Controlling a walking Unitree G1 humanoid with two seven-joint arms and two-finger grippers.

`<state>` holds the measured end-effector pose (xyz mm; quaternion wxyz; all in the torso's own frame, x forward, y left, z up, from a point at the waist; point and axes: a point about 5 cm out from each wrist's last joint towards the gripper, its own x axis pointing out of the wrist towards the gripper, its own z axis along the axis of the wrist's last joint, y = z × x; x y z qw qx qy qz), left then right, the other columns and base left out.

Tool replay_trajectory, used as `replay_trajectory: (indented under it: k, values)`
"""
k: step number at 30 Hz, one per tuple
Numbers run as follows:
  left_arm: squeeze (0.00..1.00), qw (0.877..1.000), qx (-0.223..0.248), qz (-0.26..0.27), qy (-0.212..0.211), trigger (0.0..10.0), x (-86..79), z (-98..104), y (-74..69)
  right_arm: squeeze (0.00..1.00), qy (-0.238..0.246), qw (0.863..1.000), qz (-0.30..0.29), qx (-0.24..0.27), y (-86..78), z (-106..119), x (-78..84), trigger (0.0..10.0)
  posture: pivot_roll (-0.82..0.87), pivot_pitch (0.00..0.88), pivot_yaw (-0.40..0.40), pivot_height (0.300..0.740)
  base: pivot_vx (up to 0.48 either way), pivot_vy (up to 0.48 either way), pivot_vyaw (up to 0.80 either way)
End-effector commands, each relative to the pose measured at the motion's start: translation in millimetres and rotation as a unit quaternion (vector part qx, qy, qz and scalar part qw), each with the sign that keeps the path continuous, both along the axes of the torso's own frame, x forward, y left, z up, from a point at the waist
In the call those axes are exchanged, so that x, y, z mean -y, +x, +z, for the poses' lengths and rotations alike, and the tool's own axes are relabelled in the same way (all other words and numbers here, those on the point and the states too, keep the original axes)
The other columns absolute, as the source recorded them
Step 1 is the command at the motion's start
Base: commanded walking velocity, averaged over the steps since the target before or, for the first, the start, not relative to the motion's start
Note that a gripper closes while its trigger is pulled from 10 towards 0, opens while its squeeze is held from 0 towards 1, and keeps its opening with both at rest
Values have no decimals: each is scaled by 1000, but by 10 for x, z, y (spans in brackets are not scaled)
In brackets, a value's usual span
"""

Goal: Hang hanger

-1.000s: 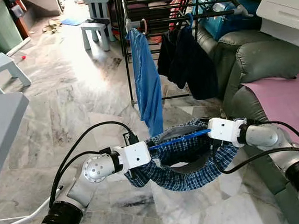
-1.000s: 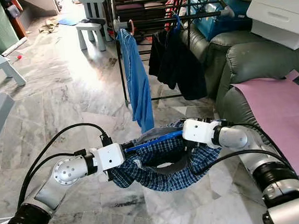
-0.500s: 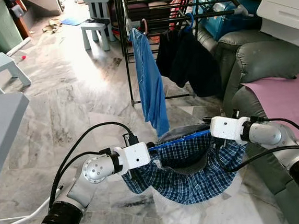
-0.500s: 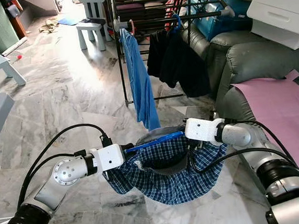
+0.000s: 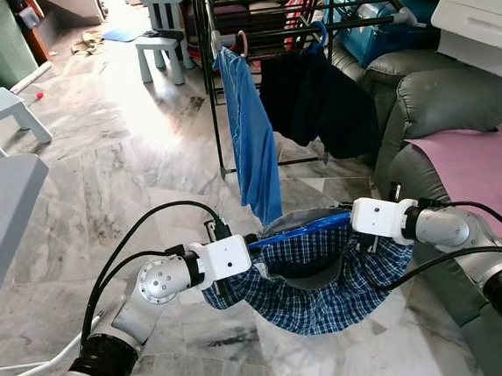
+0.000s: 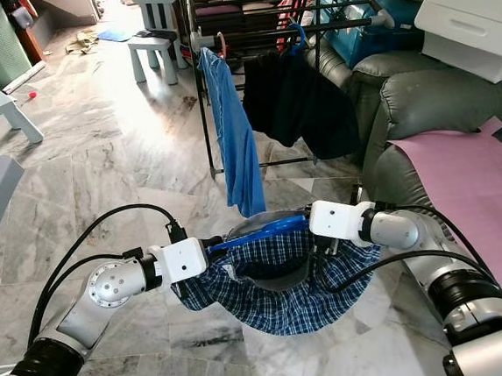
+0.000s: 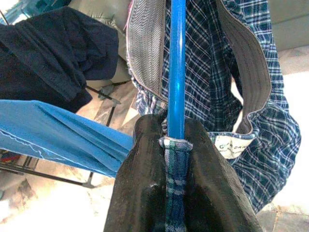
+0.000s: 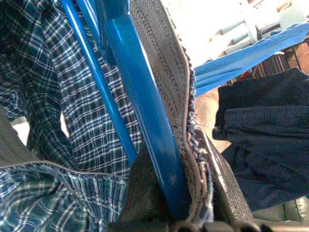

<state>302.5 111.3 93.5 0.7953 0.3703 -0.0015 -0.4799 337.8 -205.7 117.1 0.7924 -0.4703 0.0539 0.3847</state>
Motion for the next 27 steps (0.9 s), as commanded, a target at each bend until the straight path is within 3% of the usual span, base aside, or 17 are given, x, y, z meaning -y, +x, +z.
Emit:
replay_trajectory:
  k: [1,12,13,14,27]
  values:
    - [0,1000,14,-4,1,10000,32,20,10,0,32,999,-1,3,10,17,-65,0,47,64,-18,740,0,0,0]
    - [0,999,24,33,2,10000,-15,-12,80,0,95,995,-7,-26,-38,-83,-180,0,47,70,-15,740,0,0,0]
    - [106,999,20,44,-5,10000,-23,-19,87,0,95,995,-7,-27,-45,-90,-179,0,47,70,-15,740,0,0,0]
    - [1000,998,14,62,-17,10000,-35,-30,102,0,93,995,-5,-29,-55,-99,-179,0,47,70,-15,740,0,0,0]
    - [1000,994,34,83,-63,10000,2,41,146,0,77,993,-48,-69,-41,-211,-135,0,41,72,-25,740,0,0,0]
